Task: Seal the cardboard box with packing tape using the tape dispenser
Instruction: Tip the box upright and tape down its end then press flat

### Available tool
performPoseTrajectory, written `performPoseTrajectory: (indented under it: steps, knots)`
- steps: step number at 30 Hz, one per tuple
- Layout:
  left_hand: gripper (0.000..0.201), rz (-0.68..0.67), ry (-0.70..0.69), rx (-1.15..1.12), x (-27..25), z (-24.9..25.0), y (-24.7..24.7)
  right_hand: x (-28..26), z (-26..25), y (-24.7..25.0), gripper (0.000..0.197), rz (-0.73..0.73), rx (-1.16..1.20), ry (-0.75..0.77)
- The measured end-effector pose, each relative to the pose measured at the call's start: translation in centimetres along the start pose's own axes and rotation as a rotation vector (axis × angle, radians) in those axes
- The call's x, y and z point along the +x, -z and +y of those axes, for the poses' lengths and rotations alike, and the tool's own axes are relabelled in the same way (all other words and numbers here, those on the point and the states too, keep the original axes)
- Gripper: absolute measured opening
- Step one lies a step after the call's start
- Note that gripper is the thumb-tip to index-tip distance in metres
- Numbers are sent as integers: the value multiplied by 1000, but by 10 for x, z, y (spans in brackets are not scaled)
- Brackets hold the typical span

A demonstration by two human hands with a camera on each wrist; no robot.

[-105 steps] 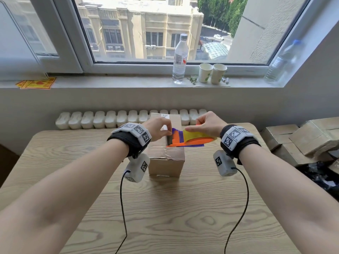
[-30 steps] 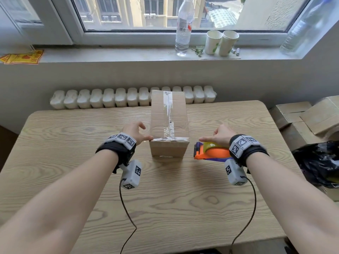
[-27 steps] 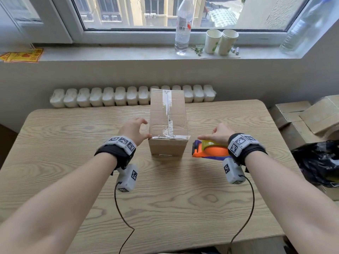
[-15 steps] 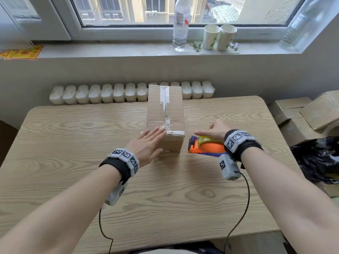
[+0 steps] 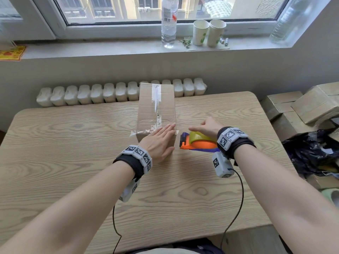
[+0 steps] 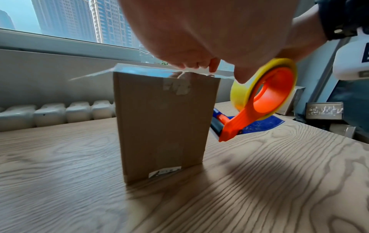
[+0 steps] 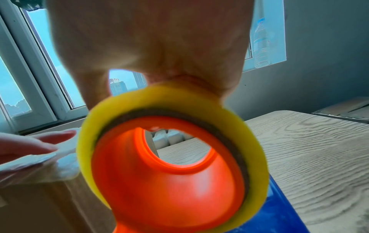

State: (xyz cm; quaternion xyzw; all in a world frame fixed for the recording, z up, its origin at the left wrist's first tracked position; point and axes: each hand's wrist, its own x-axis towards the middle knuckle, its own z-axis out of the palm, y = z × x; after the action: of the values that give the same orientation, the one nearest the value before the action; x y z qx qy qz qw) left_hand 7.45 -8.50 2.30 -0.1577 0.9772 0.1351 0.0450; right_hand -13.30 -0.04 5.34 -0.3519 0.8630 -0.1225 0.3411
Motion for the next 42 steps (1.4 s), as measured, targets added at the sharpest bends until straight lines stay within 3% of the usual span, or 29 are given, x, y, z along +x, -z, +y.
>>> performPoseTrajectory:
  steps: [7,14,18,23,28,34,42]
  knots:
    - [67,-56,-28,47,10,-4,-14,1,10,11,24,-108,107,13]
    - [73,-34,-71,54,9,-14,-18,-9,37,22,53,-13,28,-23]
    - [73,-15,-83,86,8,-16,-19,-9,49,29,36,-41,93,-25]
    - [75,-30,-96,97,8,-17,-18,-18,62,36,47,10,91,-104]
    - [76,-37,-83,77,9,-17,-18,-19,67,47,40,24,191,-64]
    - [77,-29,-57,17,12,-11,-18,-31,65,55,51,130,147,-96]
    - [80,-40,-30,-62,9,-11,-14,-37,56,62,44,65,357,3]
